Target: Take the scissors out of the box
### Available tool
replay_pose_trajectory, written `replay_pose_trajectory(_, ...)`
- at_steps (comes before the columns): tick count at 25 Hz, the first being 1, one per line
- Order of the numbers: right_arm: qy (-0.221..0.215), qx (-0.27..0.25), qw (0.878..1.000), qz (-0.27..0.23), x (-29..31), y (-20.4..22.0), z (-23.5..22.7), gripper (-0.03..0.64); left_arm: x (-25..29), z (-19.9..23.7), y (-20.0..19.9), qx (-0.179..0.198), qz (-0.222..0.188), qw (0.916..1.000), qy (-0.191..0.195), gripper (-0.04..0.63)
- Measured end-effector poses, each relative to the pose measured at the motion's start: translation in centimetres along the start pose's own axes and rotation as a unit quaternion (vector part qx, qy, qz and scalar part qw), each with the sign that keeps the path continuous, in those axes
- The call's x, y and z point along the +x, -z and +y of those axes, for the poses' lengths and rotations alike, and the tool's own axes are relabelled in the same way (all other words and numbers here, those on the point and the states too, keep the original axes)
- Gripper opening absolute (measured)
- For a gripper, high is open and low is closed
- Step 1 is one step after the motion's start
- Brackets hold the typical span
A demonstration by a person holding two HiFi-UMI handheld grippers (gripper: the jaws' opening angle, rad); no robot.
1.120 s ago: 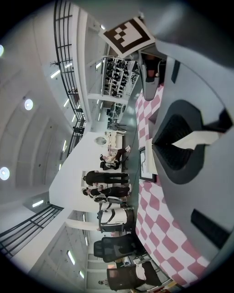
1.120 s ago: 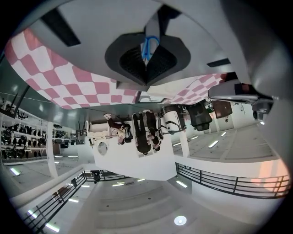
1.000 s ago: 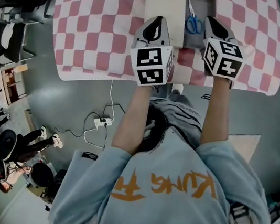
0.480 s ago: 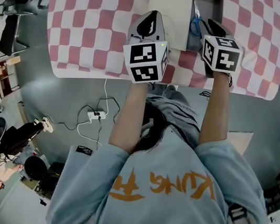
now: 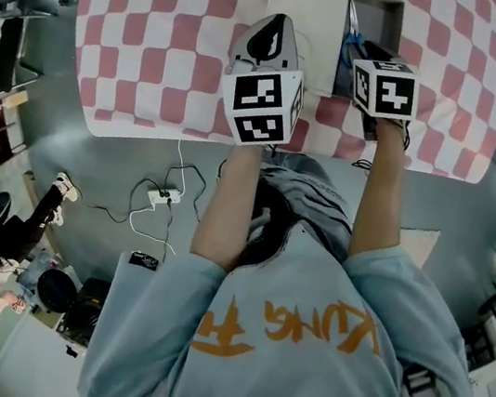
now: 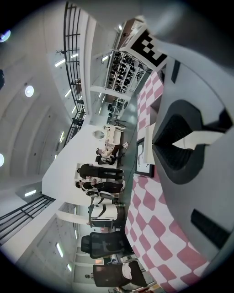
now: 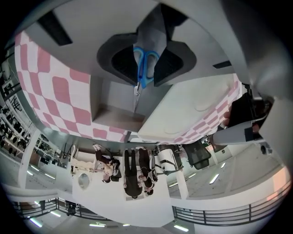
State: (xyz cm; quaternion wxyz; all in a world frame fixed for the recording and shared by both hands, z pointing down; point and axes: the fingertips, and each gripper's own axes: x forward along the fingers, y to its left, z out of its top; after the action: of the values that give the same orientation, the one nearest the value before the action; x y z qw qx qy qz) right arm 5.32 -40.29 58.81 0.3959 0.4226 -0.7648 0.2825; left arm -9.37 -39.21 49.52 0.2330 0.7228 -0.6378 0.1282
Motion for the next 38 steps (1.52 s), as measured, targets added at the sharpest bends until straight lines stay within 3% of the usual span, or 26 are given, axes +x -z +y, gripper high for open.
replay_pose_trajectory(17, 0.074, -0.002, 0.987, 0.14, 2.7, 2.4, -0.7, 0.109, 1.7, 1.5, -0.8, -0.015, 0.0, 0.9998, 0.011, 0.017)
replay_pose_trajectory(23, 0.078, 0.008, 0.986, 0.15, 3.0, 2.4, -0.9, 0.109, 2.2, 1.7, -1.2, -0.015, 0.001, 0.9997, 0.017, 0.017)
replay_pose_trajectory(26, 0.057, 0.027, 0.988, 0.143, 3.4, 2.3, -0.6, 0.102, 2.4, 1.6, -1.2, -0.013, 0.002, 0.9997, 0.022, 0.017)
replay_pose_trajectory(38, 0.061, 0.061, 0.99, 0.115, 2.6, 2.2, -0.9, 0.086, 2.0, 0.3, -1.7, -0.001, 0.0, 0.9994, 0.034, 0.017)
